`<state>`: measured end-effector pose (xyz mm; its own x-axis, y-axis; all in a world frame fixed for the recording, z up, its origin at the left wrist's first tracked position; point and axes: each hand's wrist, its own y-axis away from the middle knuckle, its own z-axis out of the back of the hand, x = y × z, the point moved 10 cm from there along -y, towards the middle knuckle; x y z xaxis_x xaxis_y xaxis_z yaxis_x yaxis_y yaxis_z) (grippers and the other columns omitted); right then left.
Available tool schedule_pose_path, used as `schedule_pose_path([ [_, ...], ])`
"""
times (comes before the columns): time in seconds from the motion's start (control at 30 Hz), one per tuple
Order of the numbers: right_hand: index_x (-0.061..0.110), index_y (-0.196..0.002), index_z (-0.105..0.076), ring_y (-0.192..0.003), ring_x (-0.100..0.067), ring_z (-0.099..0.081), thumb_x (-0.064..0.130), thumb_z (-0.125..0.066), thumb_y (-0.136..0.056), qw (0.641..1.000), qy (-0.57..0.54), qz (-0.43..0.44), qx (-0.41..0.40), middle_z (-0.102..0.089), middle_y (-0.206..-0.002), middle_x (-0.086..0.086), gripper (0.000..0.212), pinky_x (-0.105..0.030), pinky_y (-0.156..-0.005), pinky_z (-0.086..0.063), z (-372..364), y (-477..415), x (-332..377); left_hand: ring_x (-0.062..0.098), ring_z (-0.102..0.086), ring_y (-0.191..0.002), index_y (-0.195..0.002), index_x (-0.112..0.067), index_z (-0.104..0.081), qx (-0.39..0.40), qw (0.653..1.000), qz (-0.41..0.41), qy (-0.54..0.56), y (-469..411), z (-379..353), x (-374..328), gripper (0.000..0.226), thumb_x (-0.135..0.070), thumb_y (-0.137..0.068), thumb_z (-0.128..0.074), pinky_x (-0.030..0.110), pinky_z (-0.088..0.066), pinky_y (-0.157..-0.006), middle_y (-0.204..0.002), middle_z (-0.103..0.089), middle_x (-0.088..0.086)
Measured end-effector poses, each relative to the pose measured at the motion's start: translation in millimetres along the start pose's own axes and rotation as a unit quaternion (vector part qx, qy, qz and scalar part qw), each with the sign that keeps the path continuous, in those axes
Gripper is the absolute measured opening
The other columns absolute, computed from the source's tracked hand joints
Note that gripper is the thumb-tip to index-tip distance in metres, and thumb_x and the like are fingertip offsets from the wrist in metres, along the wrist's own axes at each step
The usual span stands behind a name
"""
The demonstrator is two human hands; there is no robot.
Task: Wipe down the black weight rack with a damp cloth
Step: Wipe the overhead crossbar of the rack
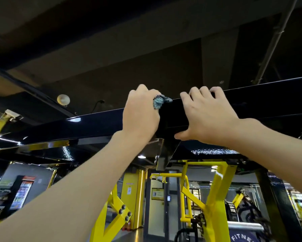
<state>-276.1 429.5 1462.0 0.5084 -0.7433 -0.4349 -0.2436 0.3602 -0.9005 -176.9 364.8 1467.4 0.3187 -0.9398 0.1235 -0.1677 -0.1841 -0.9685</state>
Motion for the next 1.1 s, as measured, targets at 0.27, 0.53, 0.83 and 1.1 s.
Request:
schedule_pose_path([
  [0.27,0.010,-0.142,-0.033,-0.125,-0.028,-0.042,0.082,-0.057,-0.070,1.000,0.009,0.006,0.024,-0.045,-0.132,-0.008,0.105,-0.047,-0.113,-0.024,0.1,1.5,2.3,0.020,-0.050,-0.094,-0.116,-0.018,-0.070,0.012,0.999,-0.045,0.023,34.5,-1.5,12.6,0.034,-0.002,-0.087,-0.064,0.039,-0.047,-0.083,-0.099,-0.055,0.002],
  [0.53,0.011,-0.143,-0.030,-0.120,-0.031,-0.043,0.075,-0.061,-0.074,1.000,0.009,0.003,0.014,-0.043,-0.130,-0.011,0.099,-0.049,-0.108,-0.029,-1.4,-5.6,25.1,0.017,-0.049,-0.092,-0.117,-0.019,-0.070,0.001,1.000,-0.019,0.010,37.0,3.0,33.2,0.032,-0.005,-0.088,-0.066,0.030,-0.044,-0.078,-0.097,-0.052,-0.001],
  [0.83,0.014,-0.140,-0.031,-0.116,-0.029,-0.042,0.076,-0.061,-0.072,1.000,0.010,-0.009,-0.002,-0.042,-0.126,-0.009,0.097,-0.048,-0.105,-0.030,-4.1,-7.0,24.1,0.018,-0.055,-0.087,-0.109,-0.017,-0.072,-0.017,0.999,-0.020,0.028,19.4,-1.2,18.2,0.021,-0.014,-0.090,-0.064,0.033,-0.047,-0.072,-0.094,-0.052,0.002],
  [1.1,0.014,-0.142,-0.029,-0.117,-0.030,-0.041,0.074,-0.061,-0.073,1.000,0.004,-0.010,0.002,-0.041,-0.126,-0.009,0.097,-0.049,-0.106,-0.029,-3.9,-5.9,24.4,0.016,-0.052,-0.083,-0.103,-0.015,-0.070,-0.028,0.998,-0.016,0.045,26.8,-4.7,5.8,0.014,-0.018,-0.090,-0.066,0.029,-0.042,-0.068,-0.092,-0.049,0.000],
])
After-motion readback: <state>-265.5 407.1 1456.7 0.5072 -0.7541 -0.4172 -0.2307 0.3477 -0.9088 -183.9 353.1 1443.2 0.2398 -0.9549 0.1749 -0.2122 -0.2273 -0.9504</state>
